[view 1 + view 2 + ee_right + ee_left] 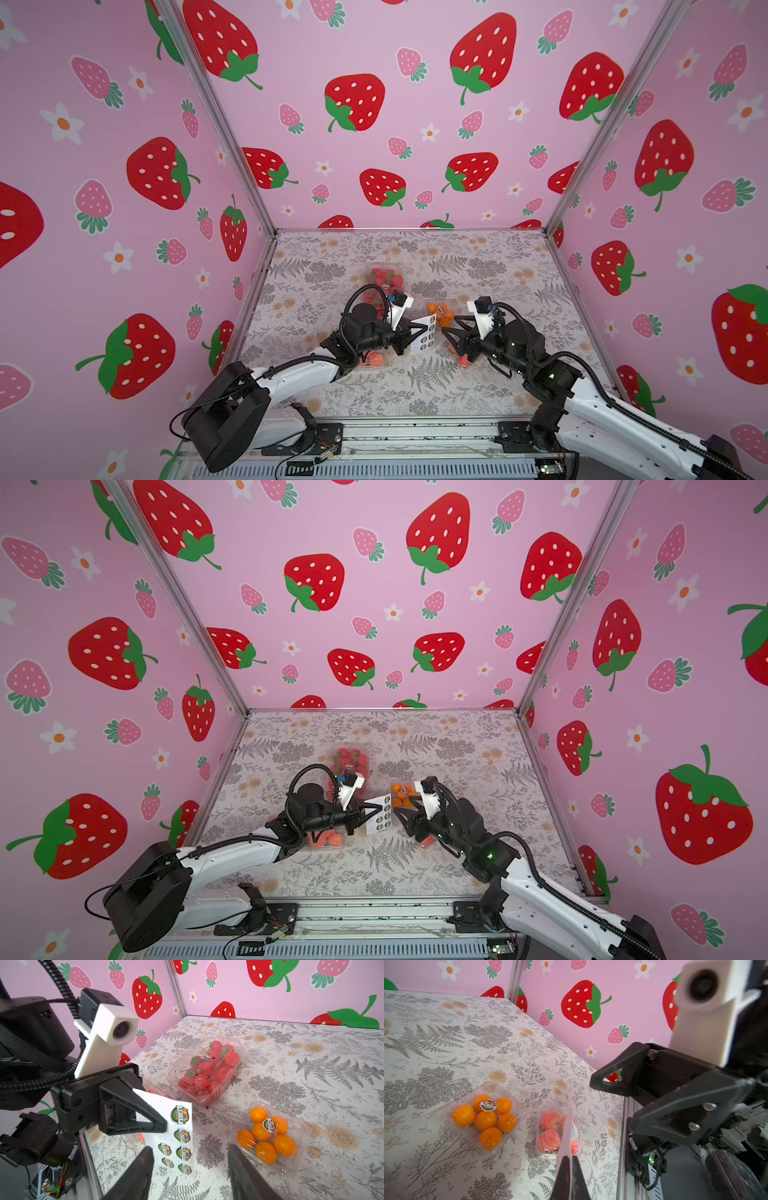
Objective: Label fruit boxes
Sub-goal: Tear off the label from the label sticker.
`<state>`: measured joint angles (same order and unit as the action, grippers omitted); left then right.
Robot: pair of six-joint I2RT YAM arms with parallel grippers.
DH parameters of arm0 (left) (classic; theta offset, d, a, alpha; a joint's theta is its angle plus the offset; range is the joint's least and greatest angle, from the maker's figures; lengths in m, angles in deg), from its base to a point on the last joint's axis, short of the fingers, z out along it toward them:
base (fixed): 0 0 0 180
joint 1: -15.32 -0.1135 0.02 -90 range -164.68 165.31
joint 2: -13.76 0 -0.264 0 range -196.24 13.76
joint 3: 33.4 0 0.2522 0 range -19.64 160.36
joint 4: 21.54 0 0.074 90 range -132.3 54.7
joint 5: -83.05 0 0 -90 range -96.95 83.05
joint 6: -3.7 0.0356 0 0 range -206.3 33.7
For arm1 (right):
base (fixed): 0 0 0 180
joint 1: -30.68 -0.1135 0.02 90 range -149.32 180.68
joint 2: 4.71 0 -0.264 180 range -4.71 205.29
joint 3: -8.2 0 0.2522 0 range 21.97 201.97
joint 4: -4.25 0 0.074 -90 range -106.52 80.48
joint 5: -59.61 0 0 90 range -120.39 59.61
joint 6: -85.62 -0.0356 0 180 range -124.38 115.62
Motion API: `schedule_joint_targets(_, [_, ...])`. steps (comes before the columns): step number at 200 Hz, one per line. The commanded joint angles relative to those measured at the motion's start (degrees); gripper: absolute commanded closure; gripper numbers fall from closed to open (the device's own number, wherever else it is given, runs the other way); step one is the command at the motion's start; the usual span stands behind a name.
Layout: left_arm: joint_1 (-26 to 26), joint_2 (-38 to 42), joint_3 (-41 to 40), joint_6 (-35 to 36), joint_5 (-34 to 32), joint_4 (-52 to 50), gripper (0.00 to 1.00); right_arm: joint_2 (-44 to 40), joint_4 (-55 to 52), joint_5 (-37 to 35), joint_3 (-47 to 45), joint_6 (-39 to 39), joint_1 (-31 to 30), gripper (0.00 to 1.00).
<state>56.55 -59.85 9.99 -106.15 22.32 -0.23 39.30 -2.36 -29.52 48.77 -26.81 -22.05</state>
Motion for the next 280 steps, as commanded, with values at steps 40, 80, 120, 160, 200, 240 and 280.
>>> schedule_joint_targets(40, [1.5, -0.8, 3.1, -0.2, -3.1, -0.9, 1.0, 13.1, 0.1, -19.0, 8.0, 3.3, -8.5, 0.46])
schedule_joint_targets(80, [1.4, 0.5, 3.2, 1.0, -4.0, -3.0, 1.0, 16.0, 2.2, -19.3, 8.7, 3.5, -9.8, 0.48])
schedule_joint_targets(120, [1.5, 1.2, 2.8, 1.2, -3.4, -2.8, 1.0, 16.7, 2.0, -22.2, 8.7, 3.7, -9.8, 0.64])
schedule_joint_targets(160, [1.6, 0.8, 2.9, 1.1, -3.0, -2.3, 1.0, 16.8, 3.1, -18.4, 8.2, 4.6, -9.6, 0.87])
schedule_joint_targets(200, [1.6, 0.9, 3.0, 1.0, -4.1, -3.1, 1.0, 13.6, 3.5, -17.1, 5.9, 4.6, -9.6, 0.92])
schedule_joint_targets(240, [1.6, 0.9, 3.4, 1.1, -4.4, -3.7, 1.0, 10.2, 4.8, -11.4, 3.6, 3.8, -9.5, 0.8])
schedule_joint_targets(280, [1.7, 1.0, 3.3, 1.0, -4.2, -3.7, 1.0, 12.4, 6.2, -11.3, 4.4, 4.2, -9.5, 0.75])
